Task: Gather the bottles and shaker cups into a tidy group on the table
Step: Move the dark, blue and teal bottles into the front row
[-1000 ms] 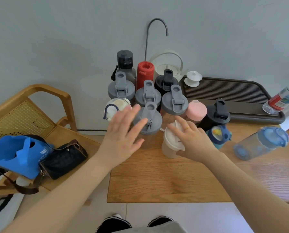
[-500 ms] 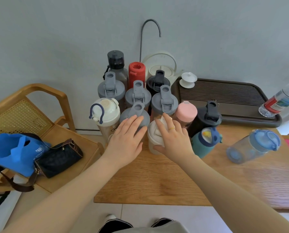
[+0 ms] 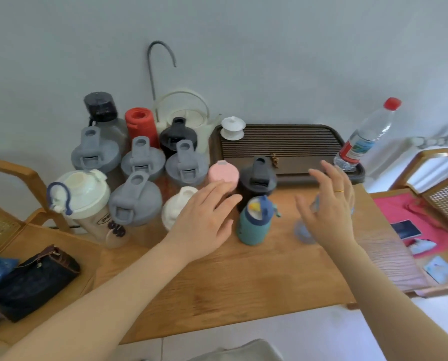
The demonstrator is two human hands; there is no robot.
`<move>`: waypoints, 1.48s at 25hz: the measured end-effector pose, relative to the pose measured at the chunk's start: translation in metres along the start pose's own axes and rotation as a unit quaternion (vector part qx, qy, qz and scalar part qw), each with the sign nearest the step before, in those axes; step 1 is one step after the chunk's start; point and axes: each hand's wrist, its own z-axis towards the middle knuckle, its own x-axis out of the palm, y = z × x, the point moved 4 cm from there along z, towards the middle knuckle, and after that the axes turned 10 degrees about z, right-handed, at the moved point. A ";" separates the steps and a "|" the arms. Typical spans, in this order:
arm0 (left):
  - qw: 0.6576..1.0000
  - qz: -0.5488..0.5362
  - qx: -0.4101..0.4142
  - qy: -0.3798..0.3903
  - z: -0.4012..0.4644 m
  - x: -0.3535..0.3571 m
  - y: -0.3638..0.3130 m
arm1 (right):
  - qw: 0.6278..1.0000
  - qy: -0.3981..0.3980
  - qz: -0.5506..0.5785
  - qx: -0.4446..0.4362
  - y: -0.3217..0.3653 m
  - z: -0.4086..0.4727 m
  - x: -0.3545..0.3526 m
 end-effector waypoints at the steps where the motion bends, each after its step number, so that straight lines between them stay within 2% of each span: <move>1: 1.000 -0.009 0.003 0.010 0.015 0.005 -0.008 | 0.999 -0.003 0.006 0.051 -0.018 0.001 -0.009; 3: 0.996 -0.055 -0.028 0.068 0.047 0.017 -0.020 | 0.984 0.015 0.070 0.163 -0.045 -0.002 -0.017; 5: 0.981 -0.098 -0.092 0.139 0.081 0.033 -0.024 | 0.963 0.045 0.132 0.230 -0.063 -0.006 -0.017; 9: 0.955 -0.038 -0.183 0.231 0.127 0.063 -0.007 | 0.955 0.128 0.124 0.237 -0.081 -0.009 -0.008; 12: 0.927 0.021 -0.173 0.332 0.136 0.082 -0.005 | 0.958 0.141 0.117 0.221 -0.088 -0.006 -0.010; 14: 0.918 0.027 -0.154 0.365 0.141 0.090 -0.007 | 0.958 0.149 0.123 0.213 -0.093 -0.004 -0.012; 21: 0.924 -0.031 -0.174 0.338 0.144 0.096 -0.015 | 0.958 0.096 0.156 0.219 -0.100 -0.019 -0.008; 24: 0.957 -0.108 -0.183 0.196 0.158 0.055 -0.027 | 0.958 0.095 0.164 0.213 -0.102 -0.017 -0.008; 26: 0.972 -0.143 -0.159 0.100 0.161 0.010 -0.036 | 0.960 0.089 0.159 0.213 -0.098 -0.015 -0.011; 28: 0.975 -0.165 -0.136 0.062 0.147 -0.030 -0.043 | 0.964 0.061 0.179 0.185 -0.081 -0.011 -0.018; 32: 0.969 -0.182 -0.134 0.102 0.069 -0.067 -0.039 | 0.972 0.040 0.221 0.067 -0.018 0.003 -0.040; 37: 0.965 -0.098 -0.137 0.203 -0.034 -0.068 -0.022 | 0.967 0.122 0.222 -0.009 0.054 -0.003 -0.036</move>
